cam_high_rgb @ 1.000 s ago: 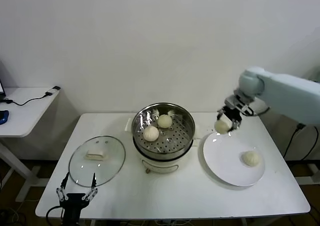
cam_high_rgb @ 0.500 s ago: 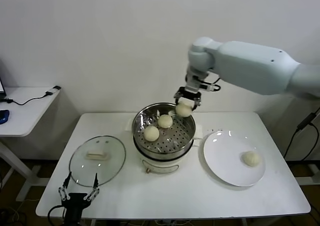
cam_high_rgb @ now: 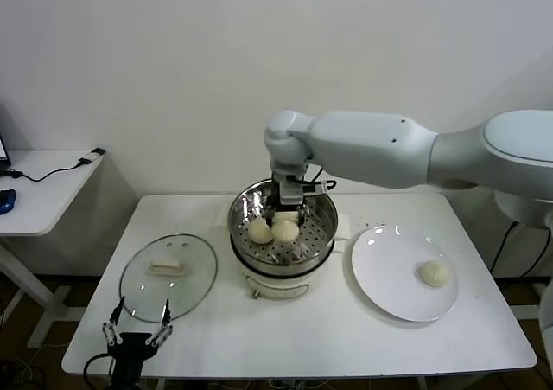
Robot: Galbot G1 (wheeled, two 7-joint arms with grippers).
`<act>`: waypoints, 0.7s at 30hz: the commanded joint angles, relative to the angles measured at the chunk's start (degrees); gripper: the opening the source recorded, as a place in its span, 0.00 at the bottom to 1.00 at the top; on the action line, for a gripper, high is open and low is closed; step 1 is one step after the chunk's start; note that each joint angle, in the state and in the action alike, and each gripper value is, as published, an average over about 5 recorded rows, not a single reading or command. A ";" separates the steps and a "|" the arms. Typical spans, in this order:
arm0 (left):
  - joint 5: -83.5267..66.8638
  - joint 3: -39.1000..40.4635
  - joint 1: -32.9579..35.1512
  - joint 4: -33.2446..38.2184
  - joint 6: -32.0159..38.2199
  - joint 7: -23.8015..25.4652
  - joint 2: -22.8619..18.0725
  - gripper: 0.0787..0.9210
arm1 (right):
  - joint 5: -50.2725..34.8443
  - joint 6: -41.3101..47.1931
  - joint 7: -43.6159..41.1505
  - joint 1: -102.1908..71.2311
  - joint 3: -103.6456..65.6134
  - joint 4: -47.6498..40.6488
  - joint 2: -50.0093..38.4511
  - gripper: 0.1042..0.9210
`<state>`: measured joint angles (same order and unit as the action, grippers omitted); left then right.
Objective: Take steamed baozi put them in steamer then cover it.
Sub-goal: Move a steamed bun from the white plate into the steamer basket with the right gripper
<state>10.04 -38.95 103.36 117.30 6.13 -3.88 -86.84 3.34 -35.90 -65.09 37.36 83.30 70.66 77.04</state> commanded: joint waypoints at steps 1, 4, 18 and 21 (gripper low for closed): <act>-0.13 -0.35 -0.08 -0.65 0.25 0.01 0.06 0.88 | 1.53 -1.66 0.25 -4.17 1.23 1.46 2.05 0.71; -0.14 -0.42 0.02 -0.72 0.36 0.00 -0.03 0.88 | 1.45 -1.33 0.19 -4.80 1.29 1.52 1.73 0.72; 0.01 -0.36 0.06 -0.60 0.34 -0.04 0.01 0.88 | -1.21 -1.28 -3.78 -4.06 -0.95 -0.28 1.45 0.87; 0.02 -0.32 0.03 -0.44 0.27 -0.04 0.04 0.88 | -1.79 -1.71 -4.64 -2.42 -1.15 -0.12 0.47 0.88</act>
<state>9.99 -39.30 103.41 116.71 6.51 -3.91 -86.87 2.66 -36.56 -67.27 33.70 83.40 70.98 78.13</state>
